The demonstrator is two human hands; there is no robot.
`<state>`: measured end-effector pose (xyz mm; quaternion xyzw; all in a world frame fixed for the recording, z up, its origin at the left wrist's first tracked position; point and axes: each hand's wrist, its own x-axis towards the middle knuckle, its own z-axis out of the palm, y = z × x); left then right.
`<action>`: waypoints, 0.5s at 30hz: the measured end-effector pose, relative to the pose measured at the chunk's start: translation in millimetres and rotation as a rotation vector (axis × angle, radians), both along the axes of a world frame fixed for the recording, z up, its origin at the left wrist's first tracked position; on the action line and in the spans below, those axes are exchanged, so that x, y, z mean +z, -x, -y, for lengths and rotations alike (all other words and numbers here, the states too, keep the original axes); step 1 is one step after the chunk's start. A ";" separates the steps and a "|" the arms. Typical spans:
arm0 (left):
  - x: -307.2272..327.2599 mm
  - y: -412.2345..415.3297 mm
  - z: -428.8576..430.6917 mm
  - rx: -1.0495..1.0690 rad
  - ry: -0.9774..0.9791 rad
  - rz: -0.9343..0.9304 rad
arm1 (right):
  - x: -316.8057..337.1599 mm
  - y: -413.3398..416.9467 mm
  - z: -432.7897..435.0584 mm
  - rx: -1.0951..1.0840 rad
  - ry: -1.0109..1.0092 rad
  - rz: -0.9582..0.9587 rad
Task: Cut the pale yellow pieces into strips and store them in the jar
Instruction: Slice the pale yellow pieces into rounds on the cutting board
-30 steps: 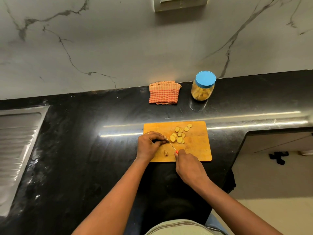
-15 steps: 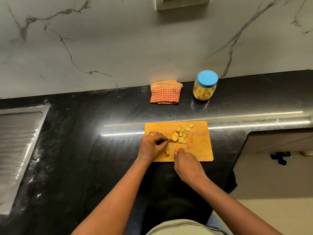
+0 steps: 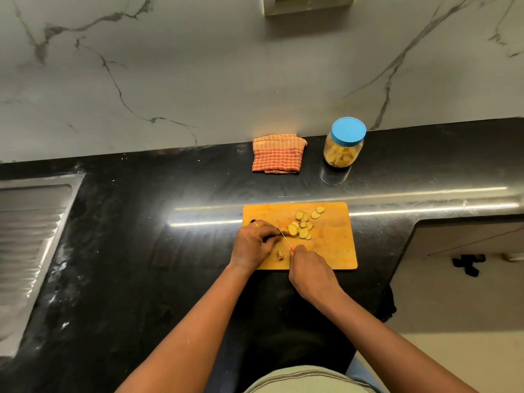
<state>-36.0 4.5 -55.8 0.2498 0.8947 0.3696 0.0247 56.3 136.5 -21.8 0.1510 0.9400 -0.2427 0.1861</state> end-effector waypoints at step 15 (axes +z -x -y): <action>3.7 -2.4 0.5 -0.008 0.045 -0.073 | -1.5 -14.8 -5.2 -0.013 0.001 0.057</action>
